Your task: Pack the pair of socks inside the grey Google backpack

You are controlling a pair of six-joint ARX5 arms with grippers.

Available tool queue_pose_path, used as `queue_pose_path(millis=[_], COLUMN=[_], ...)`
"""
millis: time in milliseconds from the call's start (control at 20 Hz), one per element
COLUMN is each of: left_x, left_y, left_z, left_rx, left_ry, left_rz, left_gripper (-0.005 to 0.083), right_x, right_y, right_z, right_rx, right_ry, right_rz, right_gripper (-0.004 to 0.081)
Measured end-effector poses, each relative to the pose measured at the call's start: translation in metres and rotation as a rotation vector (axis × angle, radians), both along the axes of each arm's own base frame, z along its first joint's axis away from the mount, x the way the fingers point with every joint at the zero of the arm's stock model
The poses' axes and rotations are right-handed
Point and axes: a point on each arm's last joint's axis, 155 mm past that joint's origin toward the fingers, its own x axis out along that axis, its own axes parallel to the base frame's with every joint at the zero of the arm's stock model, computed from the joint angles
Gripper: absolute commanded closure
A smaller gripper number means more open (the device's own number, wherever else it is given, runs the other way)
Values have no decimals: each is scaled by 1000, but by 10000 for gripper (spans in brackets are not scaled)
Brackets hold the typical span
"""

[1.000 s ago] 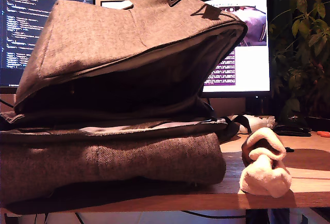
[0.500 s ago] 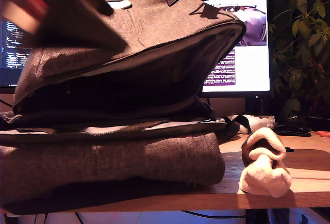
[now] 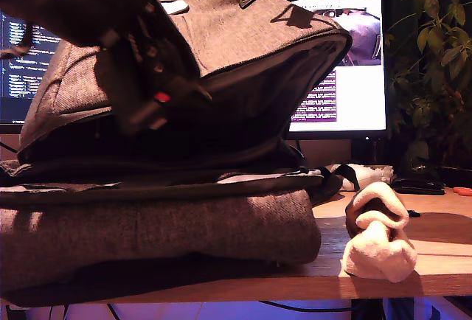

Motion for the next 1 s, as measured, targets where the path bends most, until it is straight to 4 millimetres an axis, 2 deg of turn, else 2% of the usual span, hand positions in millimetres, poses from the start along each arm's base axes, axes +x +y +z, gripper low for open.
queue_pose_path(millis=[50,150,200,300,350,500,550,850,1000], left_x=[4,8,10,10,9,7,7,7,7], left_y=[2,8,10,11,9,4,4,4,4], left_z=[1,4,4,6,7,12,11,5,5], left_rx=[-7,-15,-14,-16,25,31,44,91,91], left_ry=[-4,-13,-16,-19,-39,-41,-35,-13,-14], left_rz=[13,43,58,64,53,45,43,42,43], left_gripper=[359,703,791,799,799,799,799,799,799], right_x=[0,1,1,1,1,1,-1,-19,-25], right_y=[0,0,0,0,0,-1,-2,-11,-17], right_z=[1,1,1,2,3,6,6,-10,-3], right_rx=[2,4,4,5,6,-1,-17,-106,-101], right_ry=[-3,-4,-3,-5,-7,-8,-13,52,51], right_rz=[-1,-3,-2,-2,-3,-3,7,47,39], right_gripper=[783,783,782,749,686,336,286,280,280])
